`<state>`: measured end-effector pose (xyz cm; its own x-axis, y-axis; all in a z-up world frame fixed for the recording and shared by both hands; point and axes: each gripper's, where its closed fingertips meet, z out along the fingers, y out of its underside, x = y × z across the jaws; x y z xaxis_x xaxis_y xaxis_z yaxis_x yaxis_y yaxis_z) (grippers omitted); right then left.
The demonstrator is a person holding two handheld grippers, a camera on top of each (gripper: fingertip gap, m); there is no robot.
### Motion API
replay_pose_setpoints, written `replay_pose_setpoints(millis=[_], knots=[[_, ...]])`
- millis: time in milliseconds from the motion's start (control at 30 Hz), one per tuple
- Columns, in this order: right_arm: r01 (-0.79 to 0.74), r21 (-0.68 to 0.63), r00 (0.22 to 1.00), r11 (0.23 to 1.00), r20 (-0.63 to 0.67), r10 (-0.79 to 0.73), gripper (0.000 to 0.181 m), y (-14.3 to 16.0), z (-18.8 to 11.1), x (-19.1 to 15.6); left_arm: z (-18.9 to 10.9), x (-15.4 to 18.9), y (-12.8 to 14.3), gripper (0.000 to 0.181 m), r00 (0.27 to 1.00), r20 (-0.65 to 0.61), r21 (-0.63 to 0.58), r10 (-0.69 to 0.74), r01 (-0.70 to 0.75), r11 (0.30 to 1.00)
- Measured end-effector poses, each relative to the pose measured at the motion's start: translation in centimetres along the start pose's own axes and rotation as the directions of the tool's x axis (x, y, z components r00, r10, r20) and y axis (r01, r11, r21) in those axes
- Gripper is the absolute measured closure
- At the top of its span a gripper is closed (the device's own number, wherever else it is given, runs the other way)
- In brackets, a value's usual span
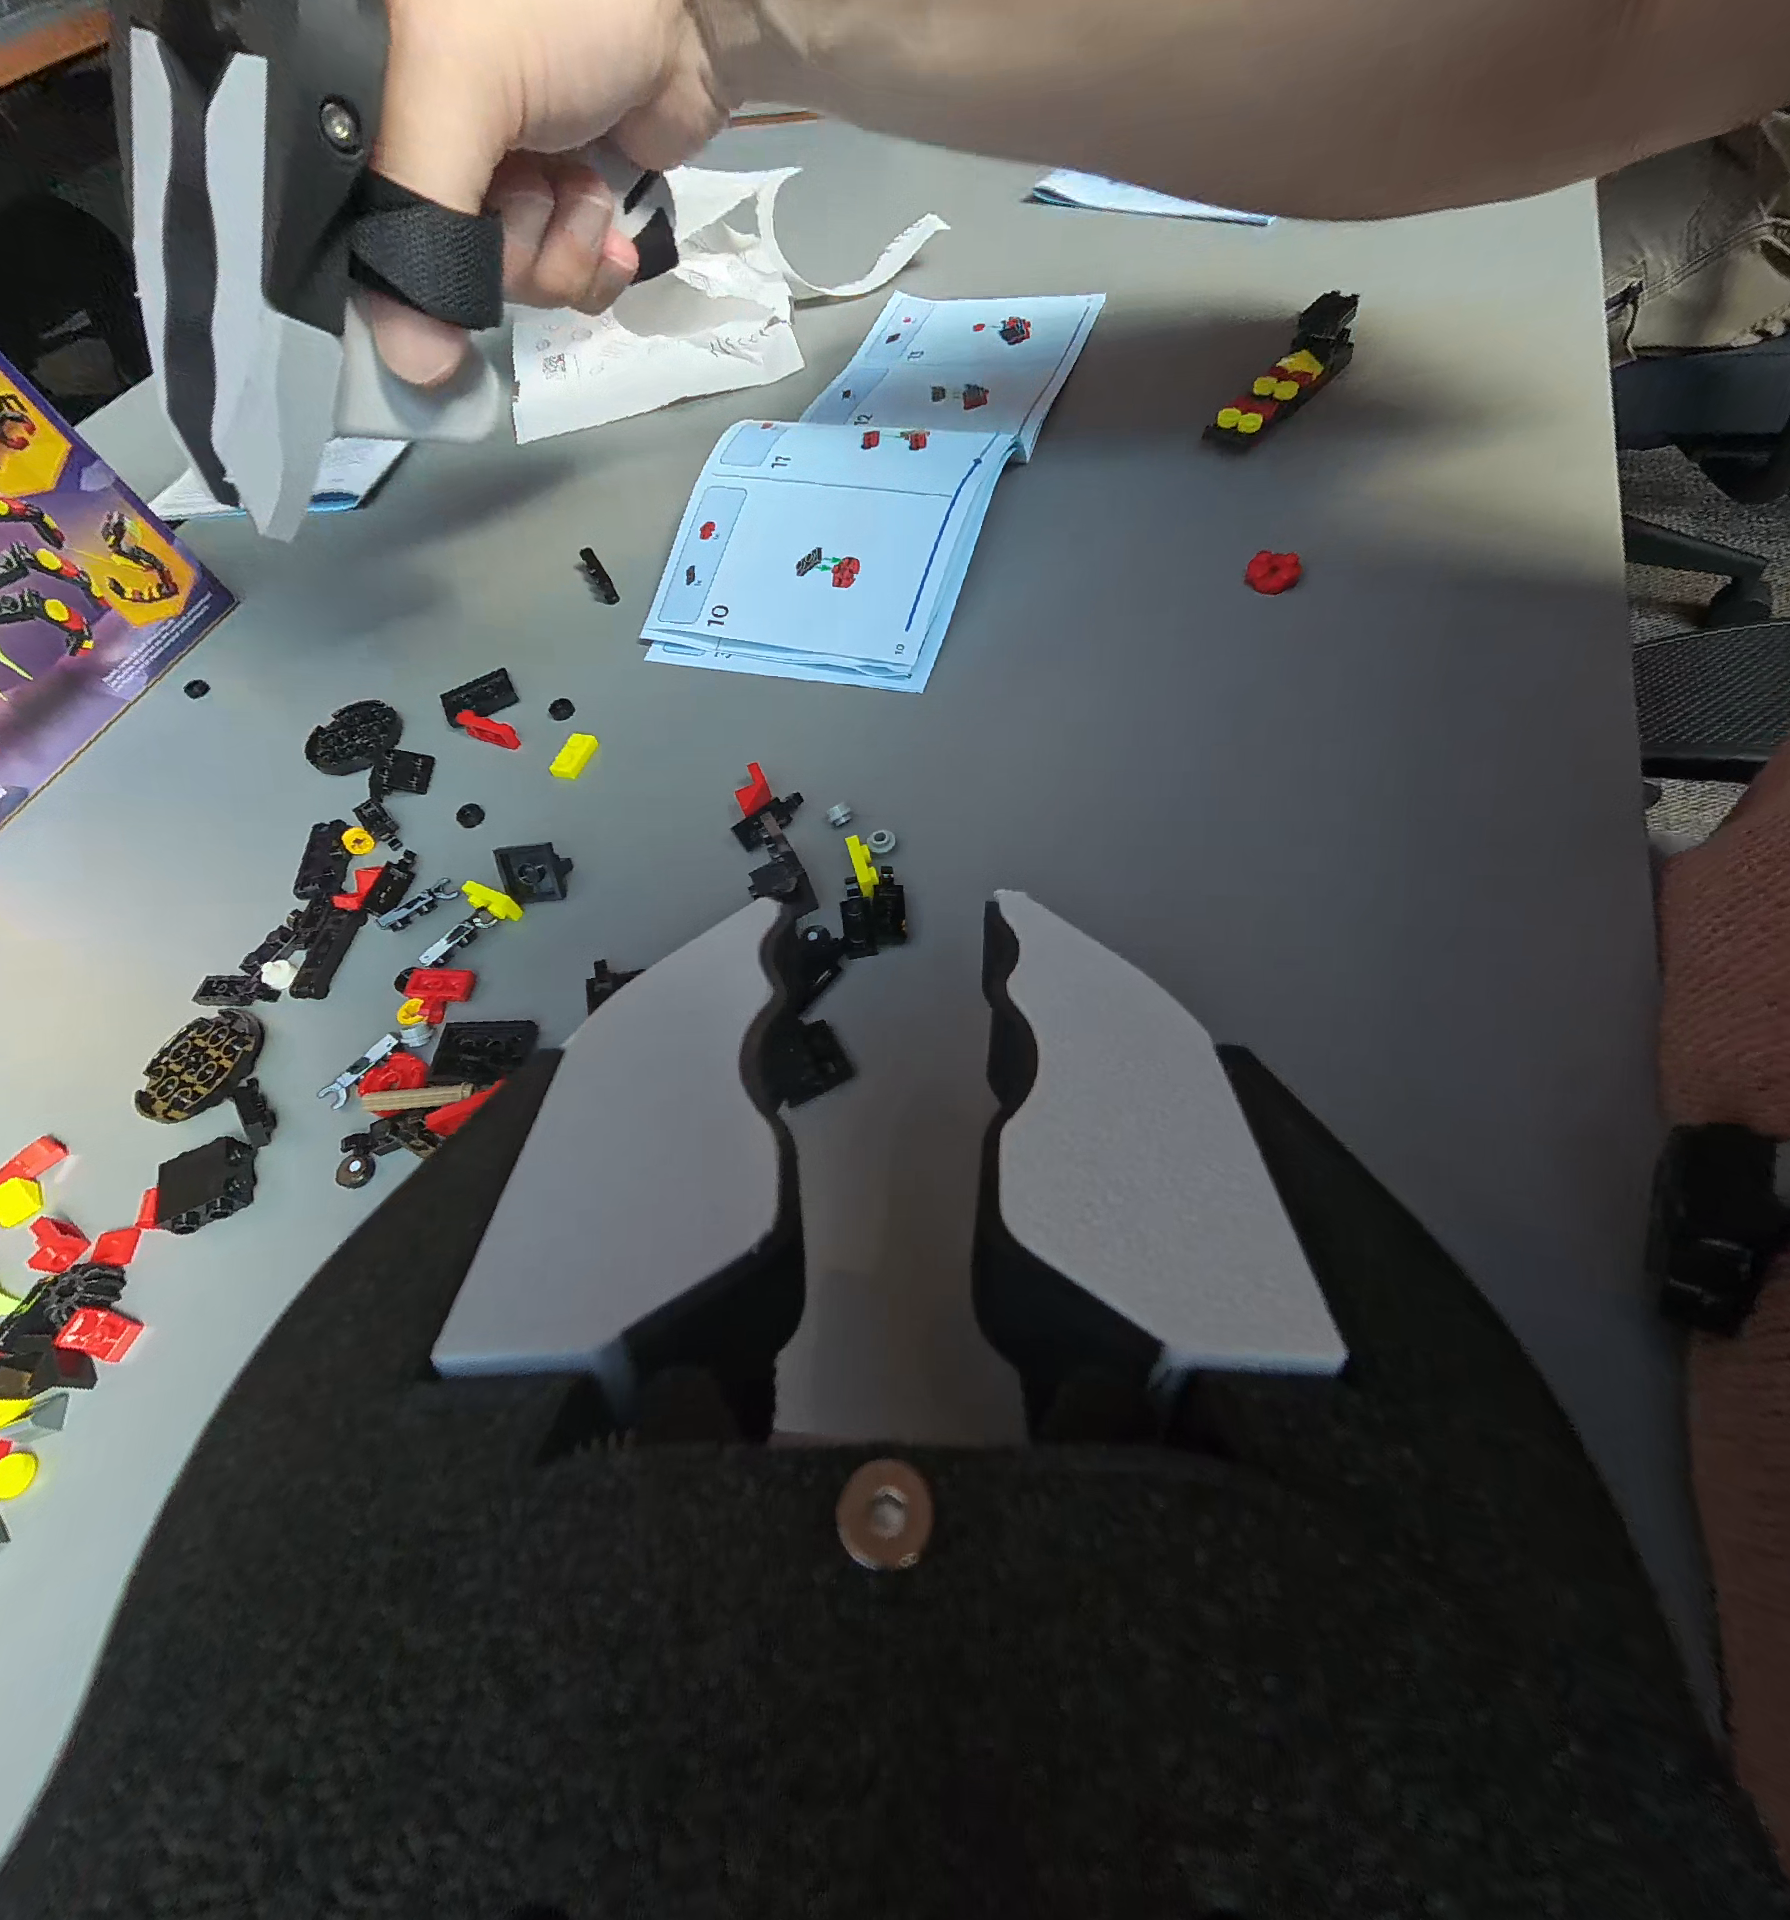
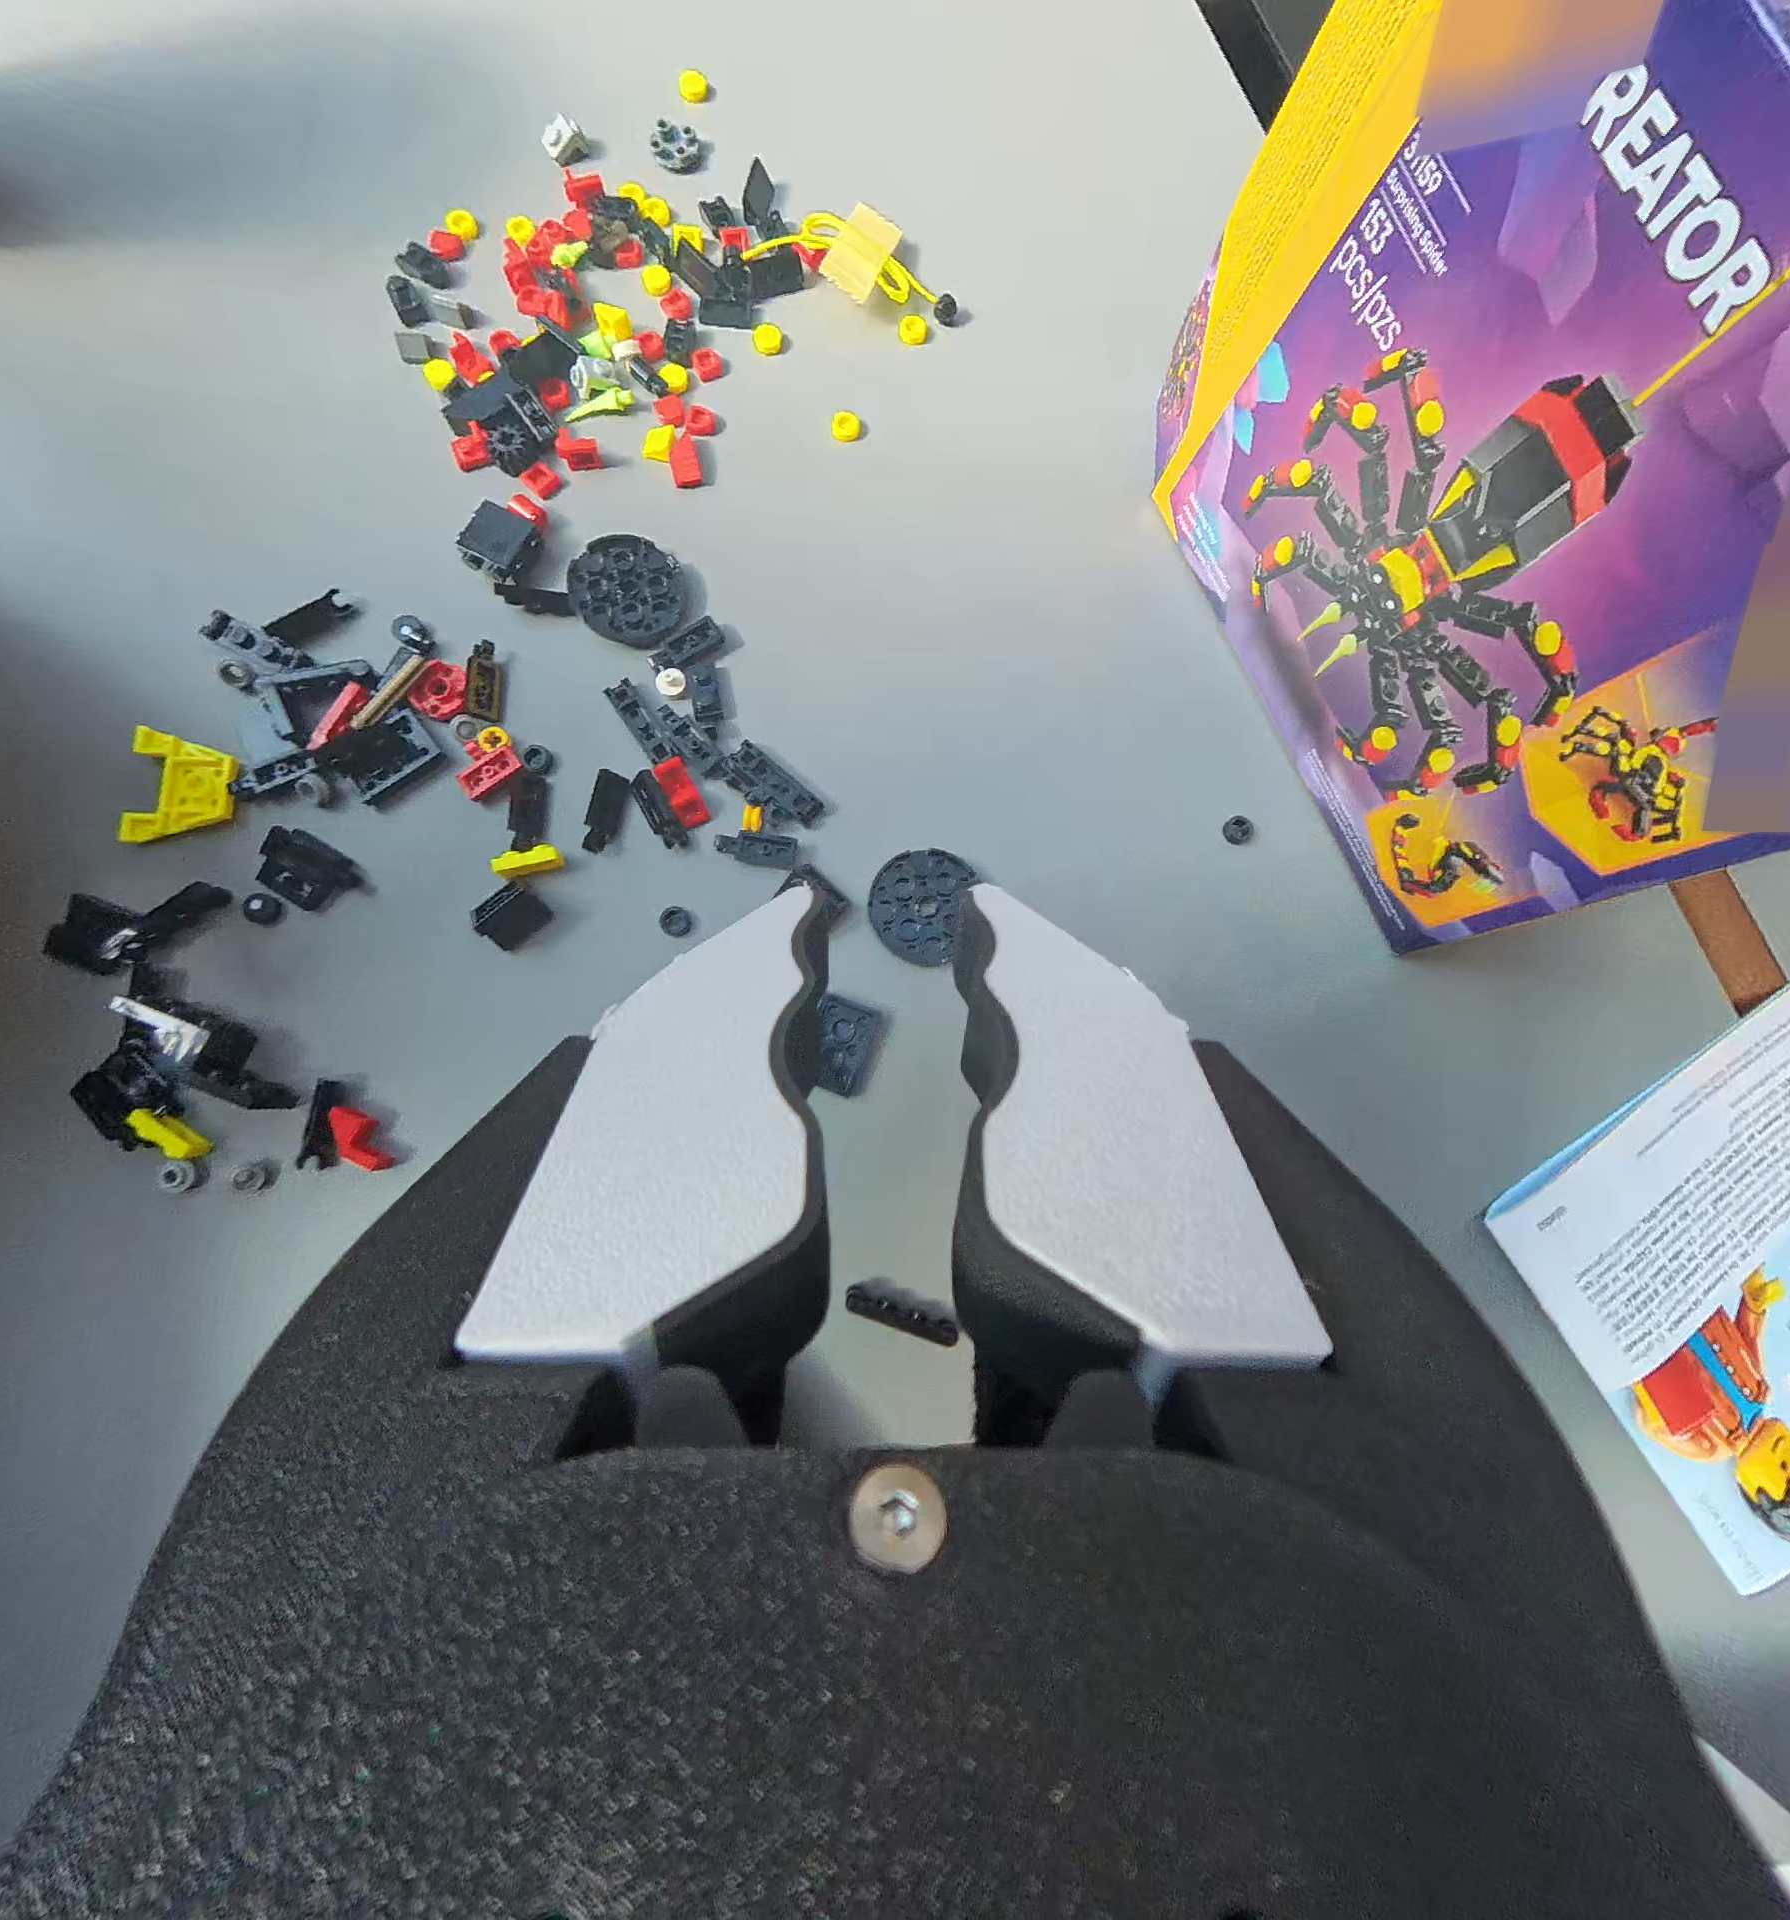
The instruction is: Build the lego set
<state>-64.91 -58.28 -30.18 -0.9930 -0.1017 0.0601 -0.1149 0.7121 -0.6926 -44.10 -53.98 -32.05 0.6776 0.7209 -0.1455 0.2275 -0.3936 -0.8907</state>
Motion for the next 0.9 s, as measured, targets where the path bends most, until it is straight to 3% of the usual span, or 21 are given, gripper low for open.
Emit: replay_pose_setpoints(millis=[167, 300, 367, 433, 500, 533, 600, 667, 800, 833, 900], knots=[[-0.135, 0.071, 0.990, 0.988, 0.037, 0.133, 0.156, 2.2, -3.2, -2.1, 0.2, -0.7, -0.3, 0.147, 1.000, 0.011, 0.023, -0.015, 0.014, 1.000], [-0.167, 0.156, 0.961, 0.974, 0.249, 0.124, 0.156, 2.3, -6.0, -8.1, 1.0, -1.8, -0.6, 0.147, 1.000, 0.028, 0.001, 0.005, -0.005, 1.000], [-0.209, 0.335, 0.966, 0.919, 0.216, 0.141, 0.156, 1.0, -8.9, -7.5, 1.5, -2.1, -1.4, 0.147, 1.000, 0.020, 0.004, -0.007, 0.007, 1.000], [-0.371, 0.449, 0.928, 0.813, 0.197, 0.315, 0.163, 1.4, -11.4, -4.7, 2.1, -1.2, -2.3, 0.147, 0.999, -0.041, 0.019, 0.004, -0.003, 1.000], [-0.373, 0.392, 0.924, 0.841, 0.244, 0.296, 0.165, 3.0, -11.9, -6.1, 2.3, -3.1, -2.6, 0.147, 0.996, 0.063, 0.003, 0.061, -0.062, 0.998], [-0.319, 0.378, 0.946, 0.869, 0.176, 0.271, 0.163, 3.8, -12.0, -6.3, 2.2, -4.0, -2.9, 0.147, 0.994, 0.101, 0.013, 0.051, -0.052, 0.999], [-0.261, 0.456, 0.963, 0.850, 0.061, 0.263, 0.160, 4.0, -13.1, -5.9, 2.3, -3.6, -3.9, 0.147, 0.998, 0.042, 0.086, -0.041, 0.037, 0.996], [-0.339, 0.494, 0.939, 0.800, 0.122, 0.323, 0.159, 4.1, -13.8, -6.3, 2.5, -2.9, -4.3, 0.147, 0.997, 0.001, 0.128, -0.072, 0.071, 0.989], [-0.265, 0.512, 0.959, 0.817, 0.051, 0.279, 0.157, 4.5, -13.8, -7.0, 2.4, -3.5, -4.3, 0.146, 0.997, 0.075, 0.135, -0.034, 0.024, 0.991], [-0.258, 0.525, 0.960, 0.811, 0.049, 0.274, 0.157, 4.3, -13.9, -7.2, 2.2, -3.5, -4.6, 0.144, 0.996, 0.078, 0.159, -0.043, 0.030, 0.987], [-0.239, 0.564, 0.963, 0.790, 0.036, 0.266, 0.157, 3.6, -14.1, -7.2, 1.9, -3.9, -5.3, 0.122, 0.992, 0.108, 0.203, -0.064, 0.041, 0.978]])
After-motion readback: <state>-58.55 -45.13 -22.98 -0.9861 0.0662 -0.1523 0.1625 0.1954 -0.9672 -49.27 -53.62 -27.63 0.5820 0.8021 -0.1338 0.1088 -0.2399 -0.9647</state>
